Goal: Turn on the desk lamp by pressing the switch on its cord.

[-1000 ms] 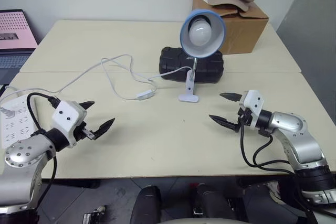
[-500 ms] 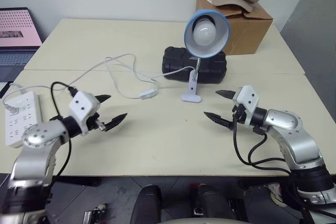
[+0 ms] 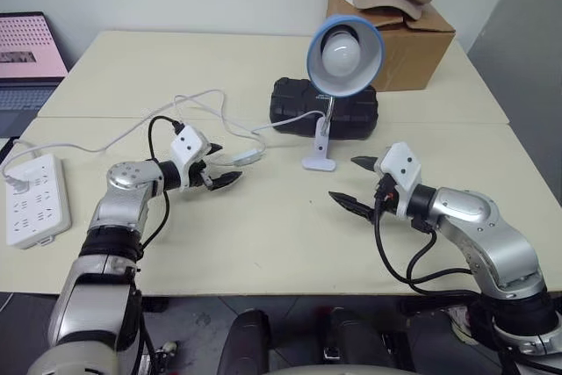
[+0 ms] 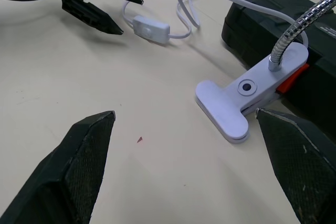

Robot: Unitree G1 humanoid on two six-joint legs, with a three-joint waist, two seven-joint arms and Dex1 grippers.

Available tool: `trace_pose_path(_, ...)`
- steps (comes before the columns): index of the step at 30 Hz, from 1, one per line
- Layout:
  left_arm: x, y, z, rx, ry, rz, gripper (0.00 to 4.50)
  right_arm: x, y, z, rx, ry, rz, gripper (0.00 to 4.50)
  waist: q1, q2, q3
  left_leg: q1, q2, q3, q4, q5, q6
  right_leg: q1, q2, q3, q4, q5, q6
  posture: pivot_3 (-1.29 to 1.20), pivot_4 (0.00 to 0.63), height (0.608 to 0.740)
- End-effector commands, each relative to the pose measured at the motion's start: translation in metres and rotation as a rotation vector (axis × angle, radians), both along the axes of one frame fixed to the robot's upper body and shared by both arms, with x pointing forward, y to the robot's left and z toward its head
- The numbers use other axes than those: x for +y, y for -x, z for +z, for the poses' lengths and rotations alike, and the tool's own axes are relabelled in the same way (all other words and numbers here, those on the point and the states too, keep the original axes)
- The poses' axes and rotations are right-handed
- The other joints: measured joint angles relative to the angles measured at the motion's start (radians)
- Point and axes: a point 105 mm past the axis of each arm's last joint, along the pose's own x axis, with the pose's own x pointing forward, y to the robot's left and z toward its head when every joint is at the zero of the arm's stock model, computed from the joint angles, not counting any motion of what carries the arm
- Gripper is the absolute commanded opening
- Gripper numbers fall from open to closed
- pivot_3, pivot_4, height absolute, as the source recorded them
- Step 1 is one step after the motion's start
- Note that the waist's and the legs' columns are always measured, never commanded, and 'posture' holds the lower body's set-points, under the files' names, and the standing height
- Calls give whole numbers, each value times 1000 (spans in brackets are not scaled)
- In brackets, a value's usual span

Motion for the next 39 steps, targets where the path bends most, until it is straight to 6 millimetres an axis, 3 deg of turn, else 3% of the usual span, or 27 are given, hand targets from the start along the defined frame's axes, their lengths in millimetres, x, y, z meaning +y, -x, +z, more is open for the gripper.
trace_pose_path(1,-6,-4,0,11,-37,-61,4400,5,7,15,-48,-22,13,4500,1,0,0,0,0,0,0,0,0,0,0,0,0,0,0,0,150,740)
trace_pose_path(7,-8,-4,-10,25,-81,-99,3219,5,8,18,-47,-32,4,4500,1,0,0,-1,0,-1,1,0,0,0,0,-1,0,0,0,0,150,740)
trace_pose_path(21,-10,-3,-7,5,-91,-141,395,4,8,20,-67,-25,15,4500,1,0,0,-1,0,-1,1,0,0,0,0,-1,1,0,0,0,150,740)
trace_pose_path(26,-18,5,7,-48,-85,-214,383,2,11,24,-134,10,59,4500,1,0,0,-1,0,-1,1,0,0,0,0,-1,0,0,0,0,150,740)
trace_pose_path(31,-40,30,25,-65,-91,-365,383,6,26,27,-87,46,208,4500,1,0,0,-2,0,-1,1,0,0,0,0,-1,0,0,0,0,150,740)
trace_pose_path(35,-66,62,33,-29,-148,-516,383,22,46,35,-13,48,382,4500,-5,0,0,-1,0,-1,1,0,0,0,0,0,1,0,0,0,150,740)
trace_pose_path(39,-79,74,34,-17,-186,-553,383,37,45,34,16,75,430,4500,-3,0,0,0,0,-2,2,0,0,1,0,-1,1,0,0,0,150,740)
